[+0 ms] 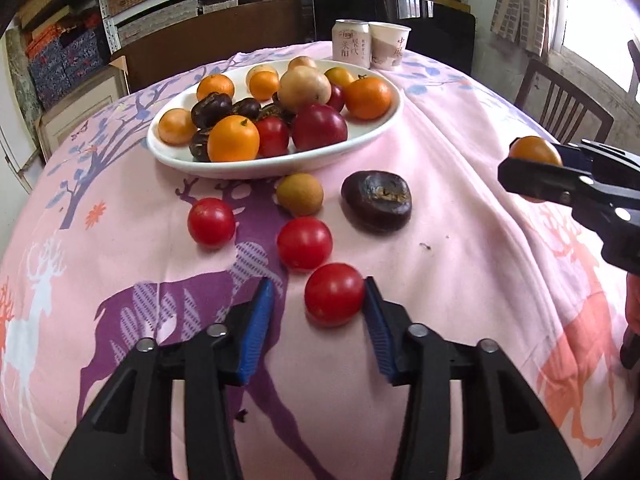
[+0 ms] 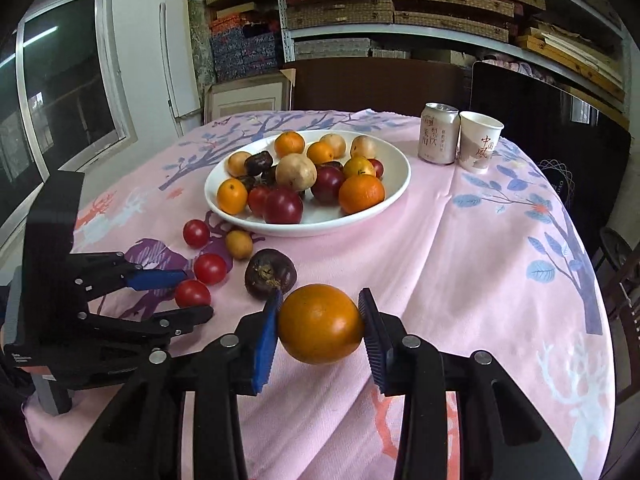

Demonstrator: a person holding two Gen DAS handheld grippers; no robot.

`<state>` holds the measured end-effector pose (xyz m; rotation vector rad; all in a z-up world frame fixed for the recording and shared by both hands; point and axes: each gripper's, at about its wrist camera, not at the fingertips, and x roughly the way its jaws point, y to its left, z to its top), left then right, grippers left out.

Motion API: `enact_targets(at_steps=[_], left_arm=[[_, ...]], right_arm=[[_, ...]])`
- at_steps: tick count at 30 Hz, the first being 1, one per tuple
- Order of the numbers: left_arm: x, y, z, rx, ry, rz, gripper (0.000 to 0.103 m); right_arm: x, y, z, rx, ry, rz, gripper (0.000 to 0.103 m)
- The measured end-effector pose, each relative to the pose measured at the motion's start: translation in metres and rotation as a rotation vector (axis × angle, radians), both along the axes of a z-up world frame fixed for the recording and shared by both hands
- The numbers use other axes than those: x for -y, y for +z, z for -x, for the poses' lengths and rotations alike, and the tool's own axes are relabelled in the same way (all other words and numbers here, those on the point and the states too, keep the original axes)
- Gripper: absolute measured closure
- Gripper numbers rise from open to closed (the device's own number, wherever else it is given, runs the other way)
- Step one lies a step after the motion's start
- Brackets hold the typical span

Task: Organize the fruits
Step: 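Grasp a red tomato with the left tool while the right tool grasps an orange fruit, then place the red tomato on the plate with the left tool while the right tool places the orange fruit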

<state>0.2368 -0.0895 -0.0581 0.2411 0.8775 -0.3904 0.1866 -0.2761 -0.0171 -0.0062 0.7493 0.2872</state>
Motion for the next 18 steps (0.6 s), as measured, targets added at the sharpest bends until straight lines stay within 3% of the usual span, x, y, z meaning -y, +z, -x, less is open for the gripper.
enact_targets(at_steps=[2,9,15,18], left_arm=[[0.003,0.001,0.0,-0.002,-0.018,0.018,0.077],[-0.006,0.025,0.01,0.045,-0.029,0.056,0.077],[-0.031,0.07,0.003,0.104,0.075,0.082,0.077],[-0.043,0.095,-0.008,0.178,0.129,0.073,0.077]], right_arm=[[0.001,0.002,0.001,0.006,-0.002,0.004,0.064],[0.009,0.013,0.003,0.024,-0.044,-0.008,0.064],[0.014,0.042,-0.011,0.042,-0.095,-0.049,0.064],[0.014,0.061,-0.023,0.093,-0.125,-0.056,0.064]])
